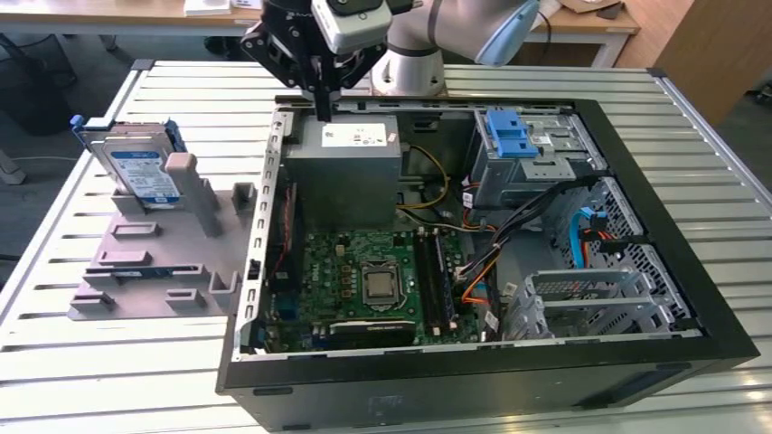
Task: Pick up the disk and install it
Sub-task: 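Reach for the disk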
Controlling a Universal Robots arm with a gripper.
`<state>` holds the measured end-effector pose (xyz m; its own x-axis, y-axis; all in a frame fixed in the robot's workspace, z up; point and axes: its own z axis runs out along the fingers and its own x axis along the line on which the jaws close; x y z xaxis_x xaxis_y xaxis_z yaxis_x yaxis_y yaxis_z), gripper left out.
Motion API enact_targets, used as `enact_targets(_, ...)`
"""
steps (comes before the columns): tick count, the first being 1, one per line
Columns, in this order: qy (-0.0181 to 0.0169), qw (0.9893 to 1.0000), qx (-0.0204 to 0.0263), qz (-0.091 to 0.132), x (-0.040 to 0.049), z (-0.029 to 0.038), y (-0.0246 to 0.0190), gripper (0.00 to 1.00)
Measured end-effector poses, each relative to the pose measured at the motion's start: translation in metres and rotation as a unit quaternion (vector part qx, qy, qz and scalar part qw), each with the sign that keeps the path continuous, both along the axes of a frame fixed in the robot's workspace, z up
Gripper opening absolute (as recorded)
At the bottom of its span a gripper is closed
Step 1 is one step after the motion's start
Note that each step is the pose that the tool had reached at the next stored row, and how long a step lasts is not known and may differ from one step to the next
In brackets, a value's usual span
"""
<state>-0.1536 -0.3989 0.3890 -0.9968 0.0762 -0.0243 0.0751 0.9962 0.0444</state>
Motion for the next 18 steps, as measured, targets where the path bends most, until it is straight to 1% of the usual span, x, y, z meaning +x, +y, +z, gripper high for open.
enact_targets(9, 0.0001, 1.0, 0.0, 0.0, -0.0036, -0.0007, 0.0, 0.11)
enact_targets(18, 0.0001, 1.0, 0.0, 0.0, -0.0113, -0.0015, 0.0, 0.11)
